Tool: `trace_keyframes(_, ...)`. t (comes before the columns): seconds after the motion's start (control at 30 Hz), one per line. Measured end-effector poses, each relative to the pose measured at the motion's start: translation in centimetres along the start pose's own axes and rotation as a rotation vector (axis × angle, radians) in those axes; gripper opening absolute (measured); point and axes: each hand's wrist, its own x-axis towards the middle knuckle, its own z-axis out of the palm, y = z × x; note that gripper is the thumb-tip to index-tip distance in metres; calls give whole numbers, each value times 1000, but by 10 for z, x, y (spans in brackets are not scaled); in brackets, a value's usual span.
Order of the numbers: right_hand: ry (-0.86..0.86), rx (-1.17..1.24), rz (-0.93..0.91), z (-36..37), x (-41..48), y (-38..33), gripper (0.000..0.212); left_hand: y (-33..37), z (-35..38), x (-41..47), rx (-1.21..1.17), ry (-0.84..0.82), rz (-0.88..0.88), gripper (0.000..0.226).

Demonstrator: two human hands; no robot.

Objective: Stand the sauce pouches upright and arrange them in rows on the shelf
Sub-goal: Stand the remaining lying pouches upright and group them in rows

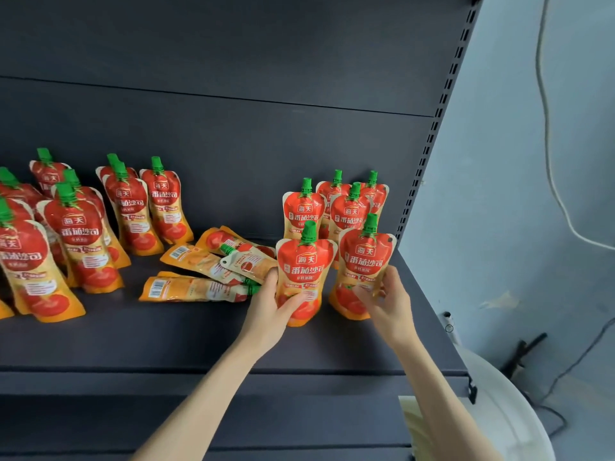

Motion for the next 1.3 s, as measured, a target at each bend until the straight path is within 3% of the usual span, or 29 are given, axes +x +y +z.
trace_keyframes(0.33,-35,54,28,-15,35,23,38,1,31,39,177,-26,22,52)
trace_keyframes(0.93,-44,-8,78,-15,62,40,36,-5,39,63,235,-3,31,51)
trace_keyframes(1.3,-58,-155,156,-17,64,27,34,3,36,60,367,-28,19,54)
